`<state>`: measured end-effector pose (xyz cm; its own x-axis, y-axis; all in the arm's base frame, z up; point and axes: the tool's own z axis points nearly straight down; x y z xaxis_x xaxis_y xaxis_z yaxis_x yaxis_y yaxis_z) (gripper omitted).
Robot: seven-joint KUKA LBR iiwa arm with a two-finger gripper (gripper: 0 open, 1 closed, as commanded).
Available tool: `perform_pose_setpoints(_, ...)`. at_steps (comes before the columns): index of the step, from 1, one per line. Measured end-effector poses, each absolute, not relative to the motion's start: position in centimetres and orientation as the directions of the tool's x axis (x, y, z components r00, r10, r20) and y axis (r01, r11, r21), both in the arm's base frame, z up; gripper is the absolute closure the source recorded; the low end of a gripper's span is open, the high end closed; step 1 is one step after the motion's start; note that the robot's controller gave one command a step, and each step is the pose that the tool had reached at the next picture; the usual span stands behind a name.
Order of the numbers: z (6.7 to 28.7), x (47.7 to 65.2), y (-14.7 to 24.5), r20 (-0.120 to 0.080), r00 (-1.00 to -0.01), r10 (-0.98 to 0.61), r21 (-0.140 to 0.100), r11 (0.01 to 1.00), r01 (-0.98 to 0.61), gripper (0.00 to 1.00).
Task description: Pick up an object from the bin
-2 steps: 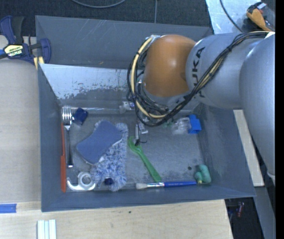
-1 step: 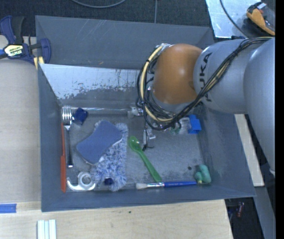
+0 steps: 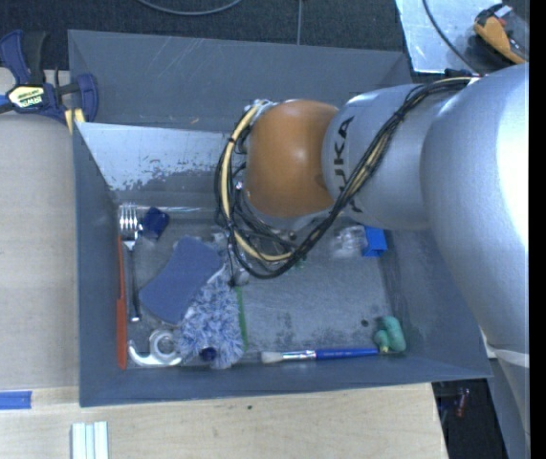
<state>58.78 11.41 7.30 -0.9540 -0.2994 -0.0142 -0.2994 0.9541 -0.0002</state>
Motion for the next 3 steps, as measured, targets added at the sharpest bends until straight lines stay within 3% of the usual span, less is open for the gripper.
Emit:
perform_pose_setpoints(1, 7.3, 58.8, 11.4, -0.014, -0.954, -0.299, 0.000, 0.954, -0.299, 1.00)
perform_pose_setpoints(2, 17.6, 58.3, 12.4, -0.026, -0.951, -0.308, -0.001, 0.951, -0.308, 1.00)
perform_pose_setpoints(3, 23.9, 59.6, 9.8, -0.014, -0.967, -0.255, -0.001, 0.967, -0.255, 1.00)
